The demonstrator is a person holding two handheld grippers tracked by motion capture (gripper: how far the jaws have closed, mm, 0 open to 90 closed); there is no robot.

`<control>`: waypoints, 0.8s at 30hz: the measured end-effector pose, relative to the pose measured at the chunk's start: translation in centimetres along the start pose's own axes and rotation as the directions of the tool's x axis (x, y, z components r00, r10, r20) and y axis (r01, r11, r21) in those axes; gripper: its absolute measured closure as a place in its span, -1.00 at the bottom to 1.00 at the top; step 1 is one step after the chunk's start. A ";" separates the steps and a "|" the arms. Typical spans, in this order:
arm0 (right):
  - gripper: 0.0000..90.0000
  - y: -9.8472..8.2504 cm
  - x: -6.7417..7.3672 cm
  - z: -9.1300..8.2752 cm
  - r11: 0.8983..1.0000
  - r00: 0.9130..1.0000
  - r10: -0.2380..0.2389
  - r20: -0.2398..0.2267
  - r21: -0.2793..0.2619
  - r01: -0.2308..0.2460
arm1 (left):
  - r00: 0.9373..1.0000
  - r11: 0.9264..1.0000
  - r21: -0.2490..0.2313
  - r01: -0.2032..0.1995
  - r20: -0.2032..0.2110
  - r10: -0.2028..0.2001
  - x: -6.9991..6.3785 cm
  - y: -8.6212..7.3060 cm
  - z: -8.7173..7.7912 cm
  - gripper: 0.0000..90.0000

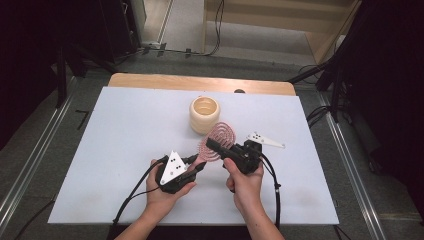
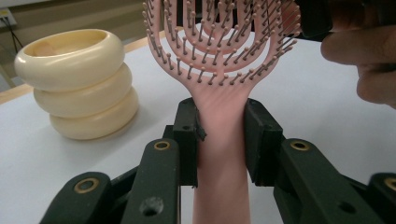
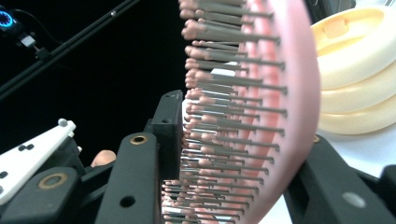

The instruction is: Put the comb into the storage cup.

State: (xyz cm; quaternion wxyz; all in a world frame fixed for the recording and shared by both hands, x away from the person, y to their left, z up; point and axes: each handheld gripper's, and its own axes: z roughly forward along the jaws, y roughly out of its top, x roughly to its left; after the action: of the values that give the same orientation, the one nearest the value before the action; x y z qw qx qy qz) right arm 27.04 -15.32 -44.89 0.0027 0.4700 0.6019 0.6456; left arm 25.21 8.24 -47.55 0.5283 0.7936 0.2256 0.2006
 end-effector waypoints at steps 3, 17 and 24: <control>0.36 -0.1 0.0 -0.1 1.000 1.000 0.006 -0.014 -0.007 -0.006 | 1.000 1.000 0.004 0.001 0.000 -0.001 -0.1 -0.1 0.1 0.55; 0.37 -0.1 0.7 -0.5 0.995 0.995 -0.098 0.022 0.012 0.098 | 0.991 0.997 -0.016 0.073 0.118 -0.070 0.6 0.1 -0.5 0.14; 0.37 0.1 0.9 -0.9 0.989 0.989 -0.148 0.026 -0.001 0.148 | 0.987 0.992 -0.056 0.109 0.122 -0.102 1.1 0.1 -1.1 -0.45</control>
State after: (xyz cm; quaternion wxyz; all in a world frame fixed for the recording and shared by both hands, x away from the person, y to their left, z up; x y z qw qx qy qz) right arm 26.04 -15.49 -44.15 0.0591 0.4322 0.6341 0.6385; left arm 25.54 9.65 -47.00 0.5752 0.7742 0.2289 0.1316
